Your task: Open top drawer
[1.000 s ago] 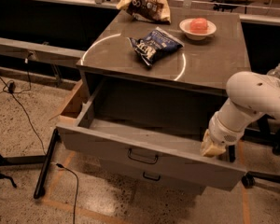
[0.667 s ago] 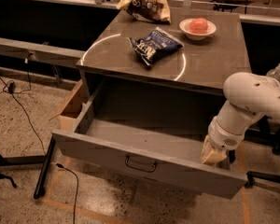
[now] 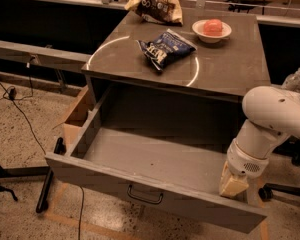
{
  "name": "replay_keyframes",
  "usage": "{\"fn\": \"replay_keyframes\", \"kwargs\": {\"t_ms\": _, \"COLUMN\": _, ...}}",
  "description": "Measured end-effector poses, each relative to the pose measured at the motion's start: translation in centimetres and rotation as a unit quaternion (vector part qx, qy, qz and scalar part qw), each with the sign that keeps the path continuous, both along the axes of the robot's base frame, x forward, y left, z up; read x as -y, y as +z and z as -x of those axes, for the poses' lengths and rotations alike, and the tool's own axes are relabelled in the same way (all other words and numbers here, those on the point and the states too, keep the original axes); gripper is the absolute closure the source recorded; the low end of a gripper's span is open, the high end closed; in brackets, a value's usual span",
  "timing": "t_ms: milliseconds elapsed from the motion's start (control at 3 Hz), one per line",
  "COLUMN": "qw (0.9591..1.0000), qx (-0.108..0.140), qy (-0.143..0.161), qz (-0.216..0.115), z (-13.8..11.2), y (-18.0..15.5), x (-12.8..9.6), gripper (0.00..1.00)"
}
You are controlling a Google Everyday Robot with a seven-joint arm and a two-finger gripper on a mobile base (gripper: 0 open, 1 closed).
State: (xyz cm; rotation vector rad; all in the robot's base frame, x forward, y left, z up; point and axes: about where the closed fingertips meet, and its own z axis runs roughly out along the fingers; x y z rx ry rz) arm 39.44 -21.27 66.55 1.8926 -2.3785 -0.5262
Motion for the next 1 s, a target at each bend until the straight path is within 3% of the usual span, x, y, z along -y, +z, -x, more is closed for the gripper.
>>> {"fn": "replay_keyframes", "kwargs": {"t_ms": 333, "qw": 0.9991, "qx": -0.001, "qy": -0.041, "qz": 0.006, "z": 1.7, "y": 0.9, "x": 0.5, "gripper": 1.00}}
{"fn": "replay_keyframes", "kwargs": {"t_ms": 667, "qw": 0.9909, "qx": 0.058, "qy": -0.121, "qz": 0.007, "z": 1.1, "y": 4.3, "x": 3.0, "gripper": 1.00}}
{"fn": "replay_keyframes", "kwargs": {"t_ms": 1000, "qw": 0.9722, "qx": 0.122, "qy": -0.200, "qz": 0.004, "z": 0.8, "y": 9.8, "x": 6.6, "gripper": 1.00}}
